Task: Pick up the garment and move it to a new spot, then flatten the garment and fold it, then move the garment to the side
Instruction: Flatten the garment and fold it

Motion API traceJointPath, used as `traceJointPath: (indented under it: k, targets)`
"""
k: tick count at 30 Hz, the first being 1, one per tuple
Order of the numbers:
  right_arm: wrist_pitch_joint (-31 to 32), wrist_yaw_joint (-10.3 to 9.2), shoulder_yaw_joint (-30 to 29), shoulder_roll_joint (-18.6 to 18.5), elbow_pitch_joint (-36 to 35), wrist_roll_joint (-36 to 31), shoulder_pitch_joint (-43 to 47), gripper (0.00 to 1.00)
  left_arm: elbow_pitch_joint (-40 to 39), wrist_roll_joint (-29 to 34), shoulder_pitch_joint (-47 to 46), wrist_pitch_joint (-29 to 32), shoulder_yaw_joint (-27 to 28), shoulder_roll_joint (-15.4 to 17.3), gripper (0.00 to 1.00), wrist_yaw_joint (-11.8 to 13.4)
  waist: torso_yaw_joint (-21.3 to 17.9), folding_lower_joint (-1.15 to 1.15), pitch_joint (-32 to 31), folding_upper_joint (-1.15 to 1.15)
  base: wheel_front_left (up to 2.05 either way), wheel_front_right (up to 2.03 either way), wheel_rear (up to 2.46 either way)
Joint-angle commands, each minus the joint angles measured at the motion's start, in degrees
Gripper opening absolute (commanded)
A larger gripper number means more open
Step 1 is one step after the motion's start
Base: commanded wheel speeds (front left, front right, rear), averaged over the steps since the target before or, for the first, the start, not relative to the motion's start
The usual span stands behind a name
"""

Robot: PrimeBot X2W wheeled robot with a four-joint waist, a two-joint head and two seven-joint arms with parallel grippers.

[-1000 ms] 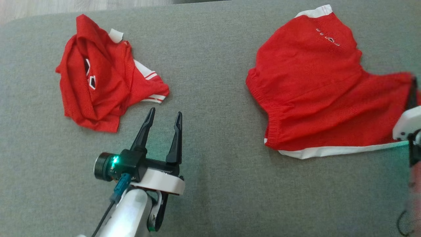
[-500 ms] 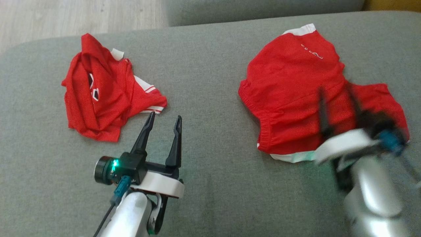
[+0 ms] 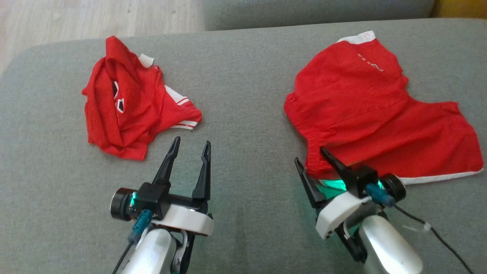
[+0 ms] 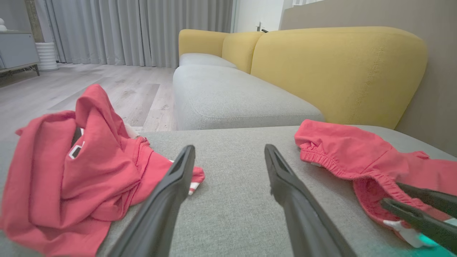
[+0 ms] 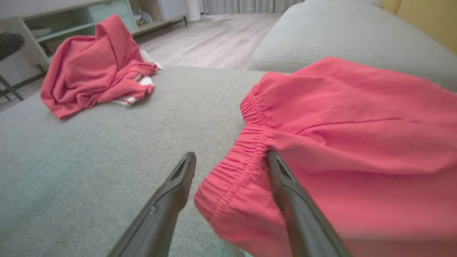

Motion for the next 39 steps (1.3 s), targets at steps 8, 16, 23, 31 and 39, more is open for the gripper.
traceJointPath:
  k: [8,16,23,31,39]
  targets:
    - [2.9,-0.04,-2.2,0.3,1.6,-3.7,-3.7,0.74,-2.2,-0.8,-2.3,-0.5,1.0,0.0,1.0,0.8,0.9,0.0,1.7,0.0,0.0,0.0,0.0]
    - [-0.2,-0.04,-0.6,0.3,0.7,0.6,-5.6,0.0,-2.0,-0.9,-2.5,-0.5,1.2,0.0,1.0,0.8,0.4,0.0,1.6,0.0,0.0,0.0,0.0]
    - [-1.8,-0.04,5.9,0.3,-3.2,6.8,-6.5,0.0,-1.7,-0.9,-2.3,-0.5,1.4,0.0,1.0,0.6,0.5,0.0,0.5,0.0,0.0,0.0,0.0]
    - [-0.4,-0.04,7.1,0.3,-5.4,9.0,-6.6,0.0,-2.1,-0.9,-1.8,-0.5,2.1,0.0,1.0,0.6,1.0,0.0,0.4,0.0,0.0,0.0,0.0]
    - [1.2,-0.04,-2.2,0.3,1.3,1.1,-9.0,0.0,-2.5,-0.9,-2.6,-0.5,1.7,0.0,1.0,0.6,1.5,0.0,2.7,0.0,0.0,0.0,0.0]
